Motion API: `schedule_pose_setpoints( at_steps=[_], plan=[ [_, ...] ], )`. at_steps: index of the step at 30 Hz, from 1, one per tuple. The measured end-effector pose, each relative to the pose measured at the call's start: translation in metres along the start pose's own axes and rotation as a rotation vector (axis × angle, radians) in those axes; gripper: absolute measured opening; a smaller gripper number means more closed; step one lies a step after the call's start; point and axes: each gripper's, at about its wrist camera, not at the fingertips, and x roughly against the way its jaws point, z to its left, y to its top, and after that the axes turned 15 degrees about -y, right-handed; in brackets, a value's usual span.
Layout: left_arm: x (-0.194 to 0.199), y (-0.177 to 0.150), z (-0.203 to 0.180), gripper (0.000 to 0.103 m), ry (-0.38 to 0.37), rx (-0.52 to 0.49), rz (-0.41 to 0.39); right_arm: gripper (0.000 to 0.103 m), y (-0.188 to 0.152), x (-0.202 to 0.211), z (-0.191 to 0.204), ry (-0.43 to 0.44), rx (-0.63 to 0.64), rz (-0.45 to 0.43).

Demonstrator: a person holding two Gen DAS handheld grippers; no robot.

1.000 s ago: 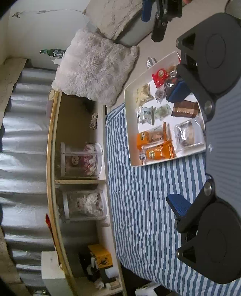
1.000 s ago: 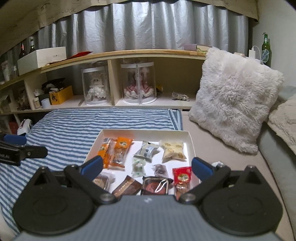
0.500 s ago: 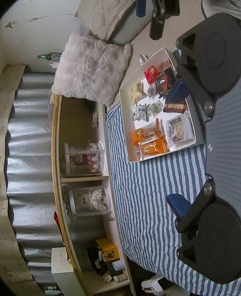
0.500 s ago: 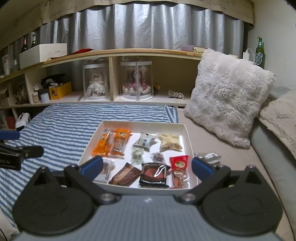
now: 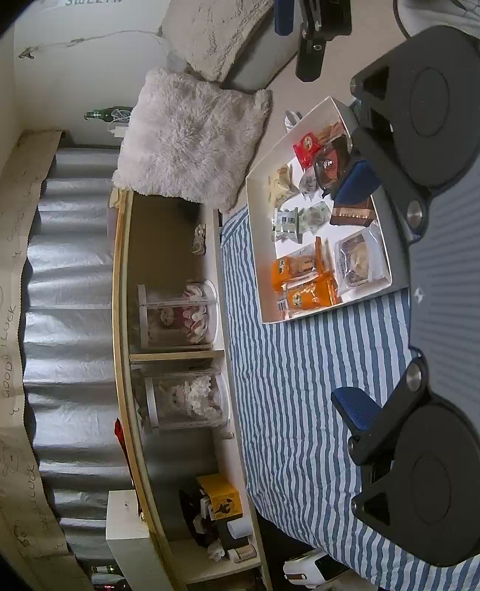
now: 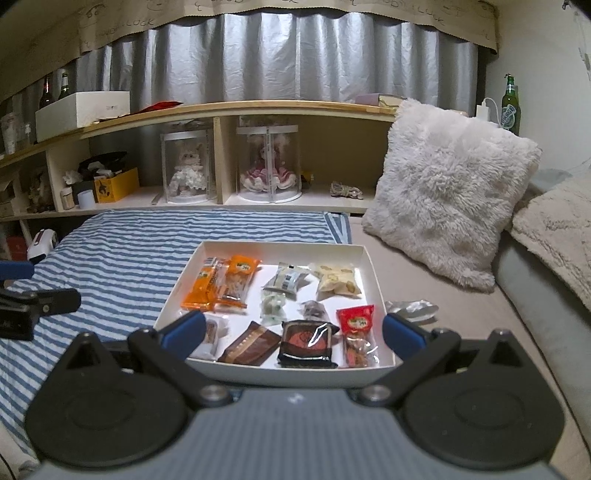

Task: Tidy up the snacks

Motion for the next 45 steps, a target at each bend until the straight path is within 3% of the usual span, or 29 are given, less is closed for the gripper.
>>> schedule_pose_setpoints(
  at_steps=[45],
  plan=[
    [-0.0026, -0.0064, 0.0032, 0.103, 0.003, 0.018, 0.014, 0.102, -0.0059, -0.0033, 0.0086, -0.009, 0.016, 0.015]
  ],
)
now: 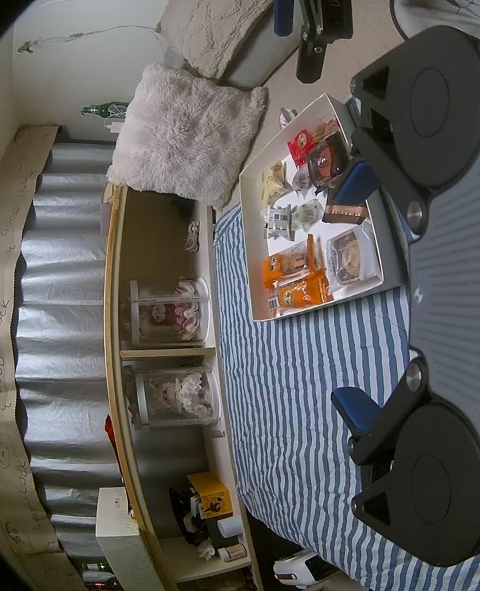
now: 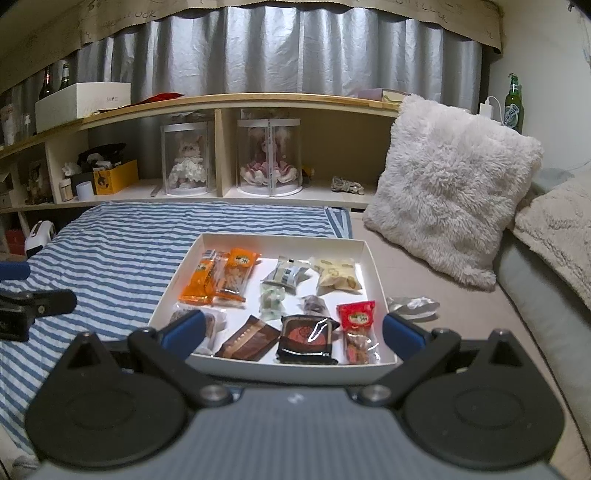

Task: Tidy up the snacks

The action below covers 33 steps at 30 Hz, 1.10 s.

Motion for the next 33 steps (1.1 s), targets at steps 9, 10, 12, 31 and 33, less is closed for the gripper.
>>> schedule_pose_setpoints(
  at_steps=[9, 10, 12, 31, 33],
  plan=[
    [0.0003, 0.0000, 0.0013, 0.103, -0.001, -0.002, 0.000, 0.102, 0.0003, -0.0026, -0.0021, 0.003, 0.008, 0.006],
    [0.0003, -0.0001, 0.0013, 0.103, -0.001, -0.002, 0.000, 0.102, 0.0005, -0.0034, -0.0028, 0.004, 0.008, 0.006],
    [0.0002, 0.0000, 0.0013, 0.103, -0.001, -0.002, 0.000, 0.102, 0.0001, -0.0034, -0.0025, 0.005, 0.007, 0.009],
    [0.0006, 0.0000, 0.0011, 0.103, 0.000, -0.001, 0.000, 0.102, -0.0007, -0.0050, -0.0020, 0.005, 0.007, 0.013],
    [0.0006, 0.0001, 0.0011, 0.103, -0.001, -0.001, 0.000, 0.102, -0.0006, -0.0052, -0.0022, 0.005, 0.007, 0.014]
  ],
)
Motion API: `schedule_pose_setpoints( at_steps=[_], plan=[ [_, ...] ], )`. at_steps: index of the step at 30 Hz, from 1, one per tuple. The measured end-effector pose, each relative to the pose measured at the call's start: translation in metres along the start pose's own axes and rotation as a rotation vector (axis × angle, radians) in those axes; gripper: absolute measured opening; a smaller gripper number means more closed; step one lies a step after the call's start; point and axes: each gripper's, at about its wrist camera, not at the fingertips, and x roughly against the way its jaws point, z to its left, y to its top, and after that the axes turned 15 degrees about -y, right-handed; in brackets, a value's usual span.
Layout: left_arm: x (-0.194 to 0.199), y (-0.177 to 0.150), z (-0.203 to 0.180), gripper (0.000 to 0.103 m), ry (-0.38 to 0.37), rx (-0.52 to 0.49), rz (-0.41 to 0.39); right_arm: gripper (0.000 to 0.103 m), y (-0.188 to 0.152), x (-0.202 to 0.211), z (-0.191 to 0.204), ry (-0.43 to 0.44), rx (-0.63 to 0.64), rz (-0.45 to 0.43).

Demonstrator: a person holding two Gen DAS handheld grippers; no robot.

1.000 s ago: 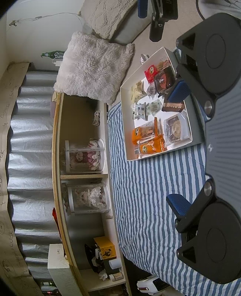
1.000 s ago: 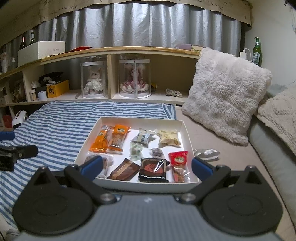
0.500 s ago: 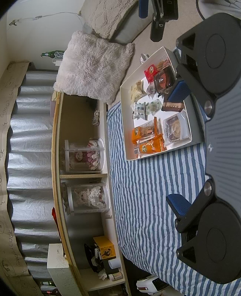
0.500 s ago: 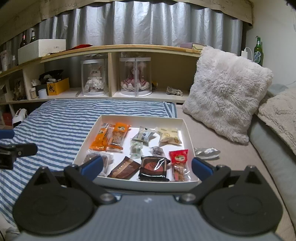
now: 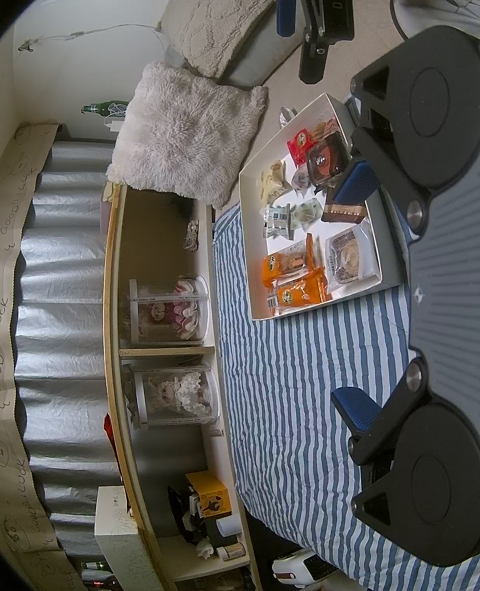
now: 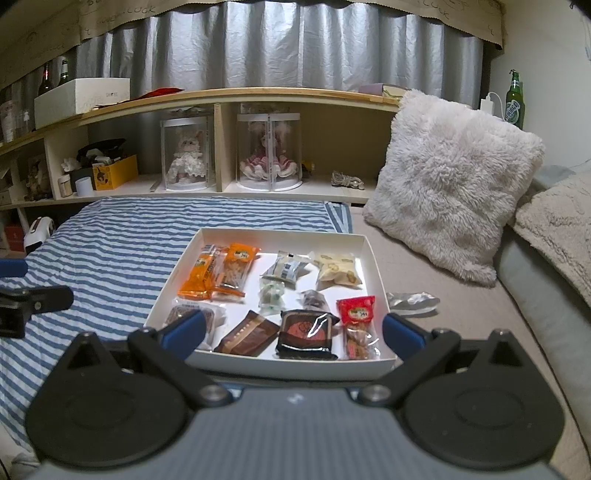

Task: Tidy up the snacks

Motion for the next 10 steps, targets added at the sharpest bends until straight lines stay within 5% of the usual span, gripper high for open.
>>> schedule_pose_setpoints(
  at_steps=[10],
  plan=[
    [0.0007, -0.0013, -0.0005, 0.103, 0.005, 0.005, -0.003, 0.102, 0.0001, 0.0001, 0.0001, 0.000, 0.000, 0.000]
  ],
)
